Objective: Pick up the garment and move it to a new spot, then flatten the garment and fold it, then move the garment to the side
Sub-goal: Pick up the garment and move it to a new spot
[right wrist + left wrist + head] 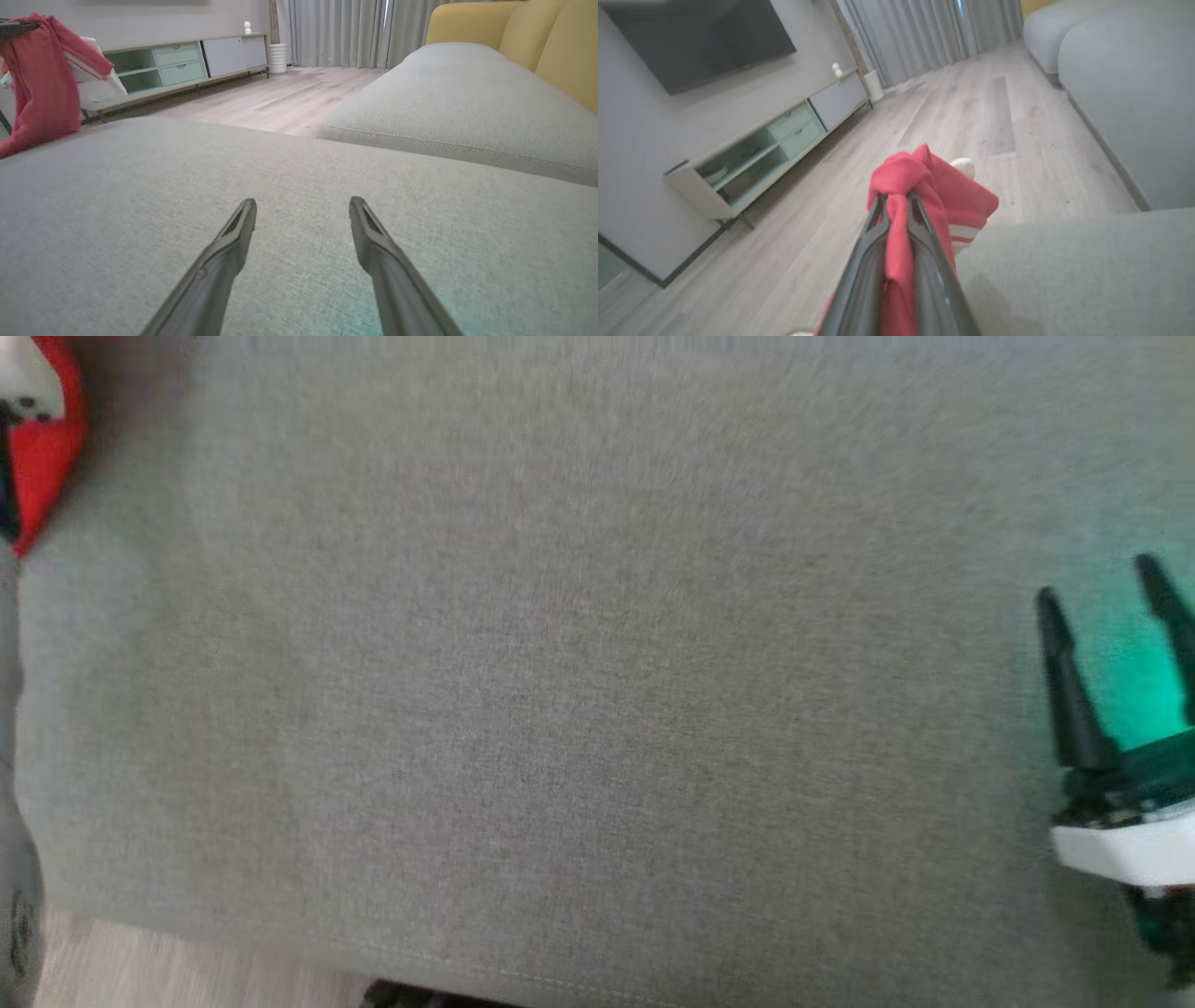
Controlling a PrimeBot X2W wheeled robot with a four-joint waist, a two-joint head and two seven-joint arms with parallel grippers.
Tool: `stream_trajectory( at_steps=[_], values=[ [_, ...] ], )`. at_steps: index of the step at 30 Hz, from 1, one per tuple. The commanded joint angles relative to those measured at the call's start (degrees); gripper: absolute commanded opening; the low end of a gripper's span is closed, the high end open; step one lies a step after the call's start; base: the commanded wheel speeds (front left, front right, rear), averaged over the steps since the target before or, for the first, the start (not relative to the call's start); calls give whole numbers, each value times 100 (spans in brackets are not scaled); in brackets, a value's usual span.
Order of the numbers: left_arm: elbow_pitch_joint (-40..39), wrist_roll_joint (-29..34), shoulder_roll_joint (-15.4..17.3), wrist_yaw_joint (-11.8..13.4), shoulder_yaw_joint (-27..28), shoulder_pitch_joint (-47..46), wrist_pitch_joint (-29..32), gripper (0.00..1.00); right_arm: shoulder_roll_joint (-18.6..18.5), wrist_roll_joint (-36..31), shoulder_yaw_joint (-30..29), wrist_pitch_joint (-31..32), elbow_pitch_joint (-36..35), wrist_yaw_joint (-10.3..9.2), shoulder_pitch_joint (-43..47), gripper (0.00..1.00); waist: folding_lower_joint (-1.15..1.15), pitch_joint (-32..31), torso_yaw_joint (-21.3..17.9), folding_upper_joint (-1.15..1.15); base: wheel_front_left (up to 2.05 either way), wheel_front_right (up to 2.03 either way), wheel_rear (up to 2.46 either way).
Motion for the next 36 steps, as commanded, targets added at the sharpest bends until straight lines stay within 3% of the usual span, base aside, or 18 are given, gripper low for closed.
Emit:
stream_trajectory(
  at_steps=[1,6,10,21,29,36],
  values=[
    [-285,61,453,-44,27,-236,-73,0,32,0,144,-89,-66,-5,4,100,0,-693,-212,0,0,0,0],
    [-920,155,389,-377,-286,-428,99,0,525,20,287,-115,271,-5,-55,100,0,-1590,-503,0,0,0,0],
    [-1574,82,128,-606,-691,-468,449,0,957,148,258,-116,341,-5,-36,100,0,-2190,-805,0,0,0,0],
    [-2922,-889,-297,-667,-1900,124,1264,0,1506,164,233,-118,297,-5,88,100,0,-2913,-1854,0,0,0,0],
    [-3003,-978,-888,-666,-2681,1320,810,0,1655,181,242,-118,256,-5,133,100,0,-2888,-2420,0,0,0,0],
    [-2477,-881,-1409,-541,-3395,2949,186,0,1732,180,278,-118,284,-5,184,100,0,-2735,-2682,0,0,0,0]
  ],
)
